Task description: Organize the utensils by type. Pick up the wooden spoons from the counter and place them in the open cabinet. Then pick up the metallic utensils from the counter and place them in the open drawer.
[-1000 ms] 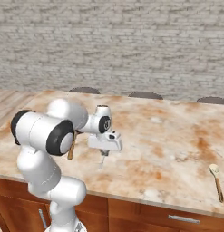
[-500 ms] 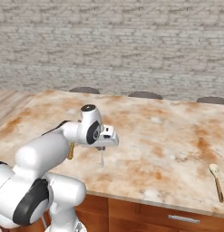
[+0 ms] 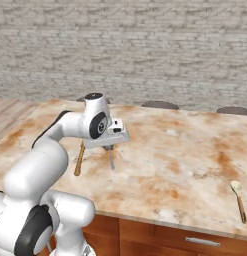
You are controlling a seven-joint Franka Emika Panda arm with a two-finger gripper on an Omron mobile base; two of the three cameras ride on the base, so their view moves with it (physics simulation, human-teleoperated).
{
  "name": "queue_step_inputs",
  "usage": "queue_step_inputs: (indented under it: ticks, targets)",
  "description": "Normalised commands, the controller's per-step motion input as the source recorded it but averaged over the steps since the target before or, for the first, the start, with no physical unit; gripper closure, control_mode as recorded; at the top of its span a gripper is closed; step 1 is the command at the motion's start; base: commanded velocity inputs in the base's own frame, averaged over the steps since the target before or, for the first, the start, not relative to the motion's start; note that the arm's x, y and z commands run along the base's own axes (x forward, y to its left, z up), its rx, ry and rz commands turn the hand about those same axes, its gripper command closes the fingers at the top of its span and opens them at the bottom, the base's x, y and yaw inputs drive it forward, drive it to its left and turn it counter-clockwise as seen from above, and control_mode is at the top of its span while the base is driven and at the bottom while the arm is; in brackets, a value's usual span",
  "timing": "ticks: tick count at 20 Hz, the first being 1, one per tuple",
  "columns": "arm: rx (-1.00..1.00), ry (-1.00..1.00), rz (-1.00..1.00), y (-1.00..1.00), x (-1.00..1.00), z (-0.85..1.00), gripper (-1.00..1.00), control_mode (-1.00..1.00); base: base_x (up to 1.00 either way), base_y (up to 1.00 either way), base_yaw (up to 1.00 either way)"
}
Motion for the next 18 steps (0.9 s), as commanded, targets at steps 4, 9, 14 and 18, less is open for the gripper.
queue_step_inputs:
  ticks: [4, 9, 14, 18]
  targets:
    - [0.00, 0.00, 0.14, 0.00, 0.02, 0.52, 1.00, -1.00, 0.00, 0.00, 0.00]
    - [0.00, 0.00, 0.08, 0.00, 0.00, 0.14, 1.00, -1.00, 0.00, 0.00, 0.00]
    - [0.00, -0.02, 0.00, 0.01, -0.04, 0.00, 1.00, -1.00, 0.00, 0.00, 0.00]
    - [-0.01, -0.17, 0.04, 0.30, -0.29, 0.03, 1.00, -1.00, 0.00, 0.00, 0.00]
